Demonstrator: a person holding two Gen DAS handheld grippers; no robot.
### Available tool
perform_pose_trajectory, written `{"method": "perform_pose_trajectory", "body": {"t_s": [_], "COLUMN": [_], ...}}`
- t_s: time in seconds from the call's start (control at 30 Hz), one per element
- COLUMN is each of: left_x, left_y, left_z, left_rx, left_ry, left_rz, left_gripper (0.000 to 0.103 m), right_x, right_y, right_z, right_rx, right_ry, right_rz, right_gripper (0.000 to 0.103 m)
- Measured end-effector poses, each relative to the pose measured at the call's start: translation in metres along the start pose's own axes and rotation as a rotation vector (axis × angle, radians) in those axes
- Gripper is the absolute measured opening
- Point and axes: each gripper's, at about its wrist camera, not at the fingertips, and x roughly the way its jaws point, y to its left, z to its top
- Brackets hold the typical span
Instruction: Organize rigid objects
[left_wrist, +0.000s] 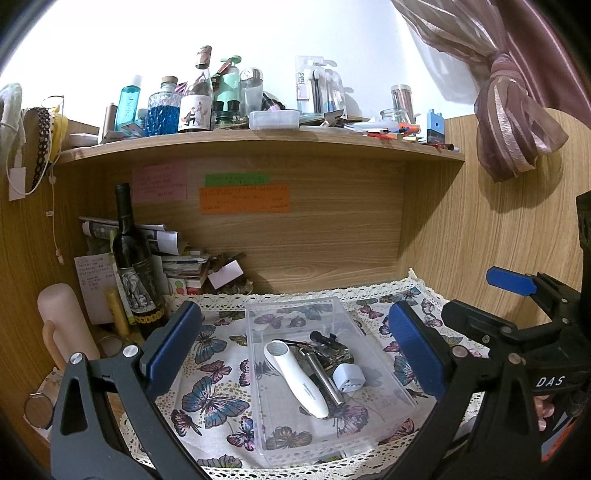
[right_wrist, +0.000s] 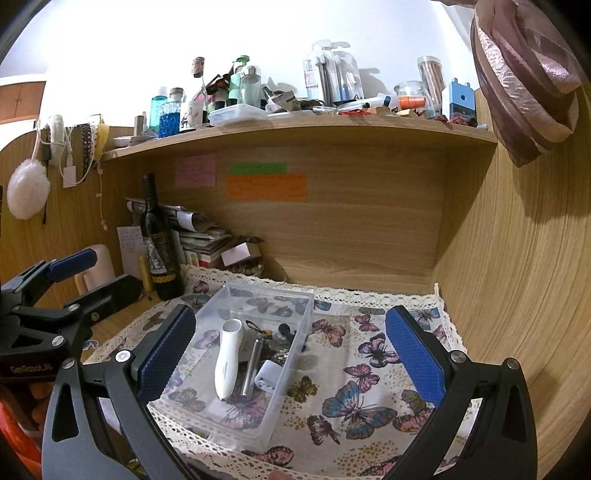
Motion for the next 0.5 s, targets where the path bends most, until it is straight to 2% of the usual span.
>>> {"method": "perform_pose_trajectory", "body": {"t_s": [0.5], "left_x": [0.0006], "left_y": [0.0012], "left_z": [0.0004], "left_rx": [-0.003], "left_ry": [0.003], "left_rz": [-0.004], "left_gripper": [0.103], "right_x": [0.0003], "right_y": [0.0009], "right_z": [0.0007], "right_rx": [0.007], "right_ry": [0.004], "right_rz": [0.004], "right_gripper": [0.103]}}
